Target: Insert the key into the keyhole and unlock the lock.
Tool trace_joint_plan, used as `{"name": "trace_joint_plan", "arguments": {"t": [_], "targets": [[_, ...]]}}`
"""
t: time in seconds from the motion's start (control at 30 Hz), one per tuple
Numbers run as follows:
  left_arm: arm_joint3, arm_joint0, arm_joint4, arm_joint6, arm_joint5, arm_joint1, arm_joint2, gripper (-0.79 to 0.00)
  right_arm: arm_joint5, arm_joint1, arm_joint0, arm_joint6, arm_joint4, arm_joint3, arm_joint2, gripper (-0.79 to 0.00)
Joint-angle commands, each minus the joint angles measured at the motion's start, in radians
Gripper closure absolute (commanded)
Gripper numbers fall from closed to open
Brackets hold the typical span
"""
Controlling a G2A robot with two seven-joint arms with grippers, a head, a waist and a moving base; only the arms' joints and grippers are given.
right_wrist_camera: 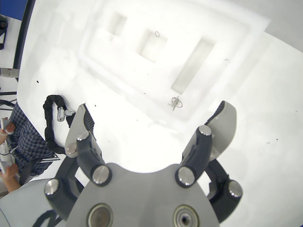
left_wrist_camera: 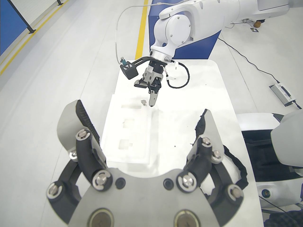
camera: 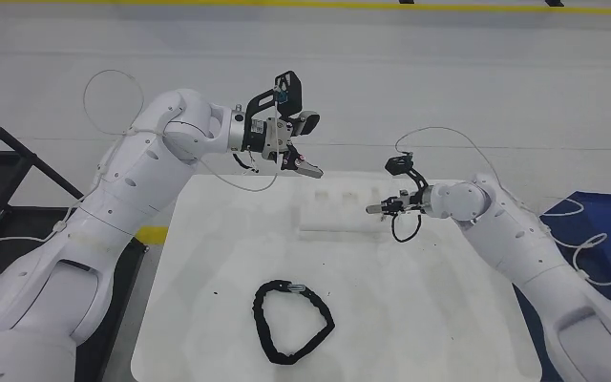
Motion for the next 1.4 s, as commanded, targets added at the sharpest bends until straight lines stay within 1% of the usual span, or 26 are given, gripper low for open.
{"name": "trace_joint_plan", "arguments": {"t": [0.0, 0.2, 0.4, 0.73, 0.87, 1.37], "targets": [[0.000, 0.000, 0.000, 0.000, 0.000, 0.000, 0.000, -0.785, -0.014, -0.019, 0.013, 0.016, -0.003, 0.032, -0.019, -0.785], [0.000, 0.000, 0.000, 0.000, 0.000, 0.000, 0.000, -0.785, -0.037, -0.076, 0.044, 0.054, 0.027, 0.134, -0.059, -0.785], [0.000, 0.000, 0.000, 0.000, 0.000, 0.000, 0.000, -0.785, -0.091, -0.127, 0.071, 0.077, 0.046, 0.241, -0.084, -0.785], [0.000, 0.000, 0.000, 0.000, 0.000, 0.000, 0.000, -0.785, -0.184, -0.198, 0.122, 0.136, 0.044, 0.382, -0.113, -0.785], [0.000, 0.000, 0.000, 0.000, 0.000, 0.000, 0.000, -0.785, -0.215, -0.223, 0.136, 0.132, 0.031, 0.424, -0.122, -0.785], [0.000, 0.000, 0.000, 0.000, 0.000, 0.000, 0.000, -0.785, -0.218, -0.225, 0.138, 0.131, 0.027, 0.427, -0.123, -0.785]]}}
